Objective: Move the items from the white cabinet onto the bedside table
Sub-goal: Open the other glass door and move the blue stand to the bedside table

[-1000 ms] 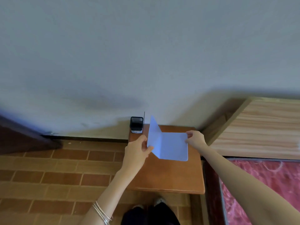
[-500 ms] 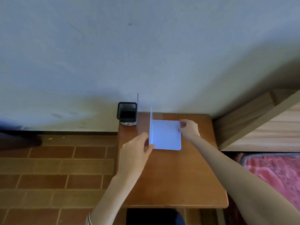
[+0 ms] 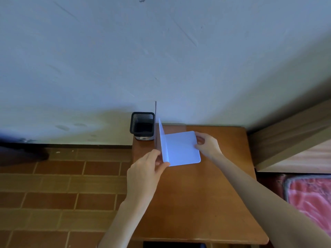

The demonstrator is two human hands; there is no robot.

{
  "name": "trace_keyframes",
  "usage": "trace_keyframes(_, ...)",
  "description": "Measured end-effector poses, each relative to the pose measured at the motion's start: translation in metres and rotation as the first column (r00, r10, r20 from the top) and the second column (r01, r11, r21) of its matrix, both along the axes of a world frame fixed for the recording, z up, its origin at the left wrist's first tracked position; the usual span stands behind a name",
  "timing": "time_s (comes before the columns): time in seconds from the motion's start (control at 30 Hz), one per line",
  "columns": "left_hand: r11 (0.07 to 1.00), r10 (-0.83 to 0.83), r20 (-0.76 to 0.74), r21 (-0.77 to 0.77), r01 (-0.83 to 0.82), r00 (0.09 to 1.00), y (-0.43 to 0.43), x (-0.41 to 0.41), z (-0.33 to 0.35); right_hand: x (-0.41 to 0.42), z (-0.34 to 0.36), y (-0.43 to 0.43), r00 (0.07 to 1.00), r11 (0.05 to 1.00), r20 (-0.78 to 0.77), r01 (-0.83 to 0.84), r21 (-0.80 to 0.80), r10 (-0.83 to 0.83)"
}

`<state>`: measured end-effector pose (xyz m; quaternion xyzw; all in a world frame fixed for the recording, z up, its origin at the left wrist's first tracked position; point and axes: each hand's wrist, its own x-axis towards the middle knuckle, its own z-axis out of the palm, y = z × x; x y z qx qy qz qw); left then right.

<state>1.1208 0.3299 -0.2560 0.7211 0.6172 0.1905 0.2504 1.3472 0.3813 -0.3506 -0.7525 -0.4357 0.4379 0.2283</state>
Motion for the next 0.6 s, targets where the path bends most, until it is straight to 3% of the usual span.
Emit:
trace_keyframes(0.17, 0.994, 0.049, 0.007, 0.099, -0.049, 0.999, 0.002, -0.003, 0.005, 0.007, -0.009, -0.045, 0.982, 0.982, 0.041, -0.185, -0.032, 0.186)
trace_keyframes(0.3, 0.994, -0.040, 0.094, 0.101, 0.030, 0.995, 0.012, -0.008, 0.003, 0.005, -0.022, -0.072, 0.963, 0.968, 0.111, -0.239, -0.074, 0.246)
trace_keyframes(0.6, 0.997, -0.066, 0.168, -0.021, 0.071, 0.984, 0.027, -0.010, -0.007, -0.013, -0.036, -0.065, 0.961, 0.983, 0.260, -0.129, 0.130, 0.091)
